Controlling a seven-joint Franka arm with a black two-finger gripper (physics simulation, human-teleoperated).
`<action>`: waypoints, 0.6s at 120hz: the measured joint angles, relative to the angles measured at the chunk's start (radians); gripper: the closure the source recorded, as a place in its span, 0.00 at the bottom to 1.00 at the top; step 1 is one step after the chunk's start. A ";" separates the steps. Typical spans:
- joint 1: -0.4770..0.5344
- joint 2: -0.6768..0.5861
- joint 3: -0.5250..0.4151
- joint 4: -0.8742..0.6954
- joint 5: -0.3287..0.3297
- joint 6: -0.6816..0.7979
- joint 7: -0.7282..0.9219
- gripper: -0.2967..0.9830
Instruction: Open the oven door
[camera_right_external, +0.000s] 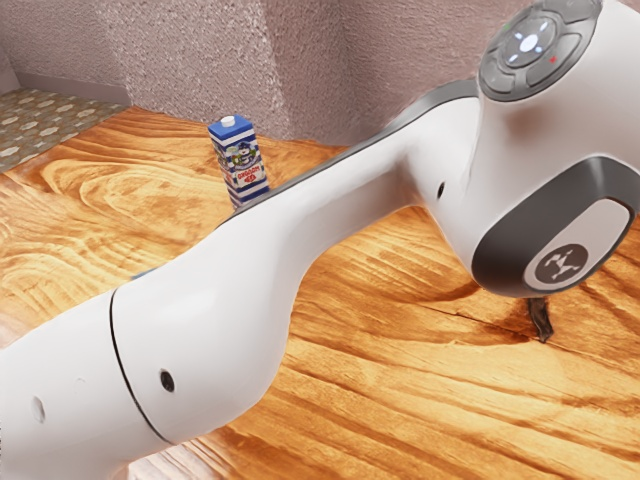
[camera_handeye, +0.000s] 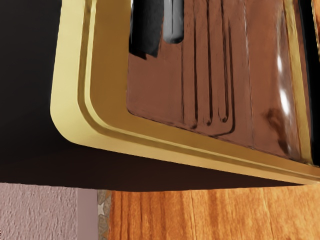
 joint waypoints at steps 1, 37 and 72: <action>-0.003 0.001 0.000 0.000 0.000 0.001 0.004 0.25; -0.043 0.034 0.004 0.000 0.001 0.054 0.129 0.25; -0.055 0.049 -0.007 0.000 -0.003 0.090 0.207 0.25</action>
